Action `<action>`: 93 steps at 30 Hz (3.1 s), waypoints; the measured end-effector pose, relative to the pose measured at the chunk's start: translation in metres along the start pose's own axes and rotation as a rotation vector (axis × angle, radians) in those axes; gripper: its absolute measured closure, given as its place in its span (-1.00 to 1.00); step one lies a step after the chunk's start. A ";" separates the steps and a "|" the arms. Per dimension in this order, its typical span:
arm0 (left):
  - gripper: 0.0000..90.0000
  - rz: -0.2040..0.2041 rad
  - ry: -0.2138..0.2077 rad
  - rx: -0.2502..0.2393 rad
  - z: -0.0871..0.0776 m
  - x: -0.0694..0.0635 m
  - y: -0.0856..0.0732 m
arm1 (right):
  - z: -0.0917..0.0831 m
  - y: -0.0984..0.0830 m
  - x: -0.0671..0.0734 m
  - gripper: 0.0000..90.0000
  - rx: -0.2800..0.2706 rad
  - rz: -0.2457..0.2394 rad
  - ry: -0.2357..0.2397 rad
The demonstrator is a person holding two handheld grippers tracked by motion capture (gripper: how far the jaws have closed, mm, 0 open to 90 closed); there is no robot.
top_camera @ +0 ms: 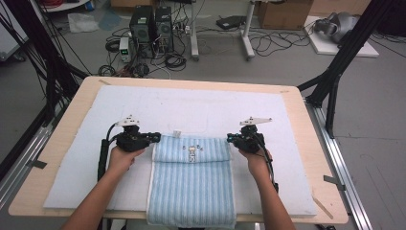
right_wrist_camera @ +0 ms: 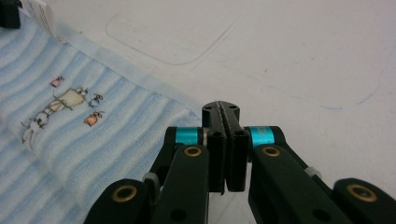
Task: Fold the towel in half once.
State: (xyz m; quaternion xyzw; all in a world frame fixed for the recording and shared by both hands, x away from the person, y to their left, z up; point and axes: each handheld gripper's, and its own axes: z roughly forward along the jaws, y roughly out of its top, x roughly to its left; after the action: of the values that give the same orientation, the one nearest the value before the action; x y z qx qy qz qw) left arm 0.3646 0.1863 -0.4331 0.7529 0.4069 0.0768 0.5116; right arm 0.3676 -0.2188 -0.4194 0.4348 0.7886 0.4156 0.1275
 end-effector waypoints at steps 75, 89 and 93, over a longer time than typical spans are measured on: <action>0.33 0.049 0.067 0.117 0.000 -0.014 -0.029 | -0.010 -0.040 0.028 0.20 0.071 -0.027 -0.064; 0.92 0.027 0.063 0.120 0.006 -0.010 -0.021 | -0.002 -0.039 0.032 0.87 0.093 -0.041 -0.013; 0.92 0.019 0.077 0.087 0.012 -0.004 -0.013 | 0.002 -0.035 0.025 0.87 0.078 -0.018 -0.025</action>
State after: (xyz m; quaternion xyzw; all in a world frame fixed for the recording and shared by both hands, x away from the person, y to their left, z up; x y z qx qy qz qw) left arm 0.3618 0.1769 -0.4482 0.7749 0.4220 0.0929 0.4614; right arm 0.3342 -0.2072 -0.4434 0.4376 0.8065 0.3776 0.1242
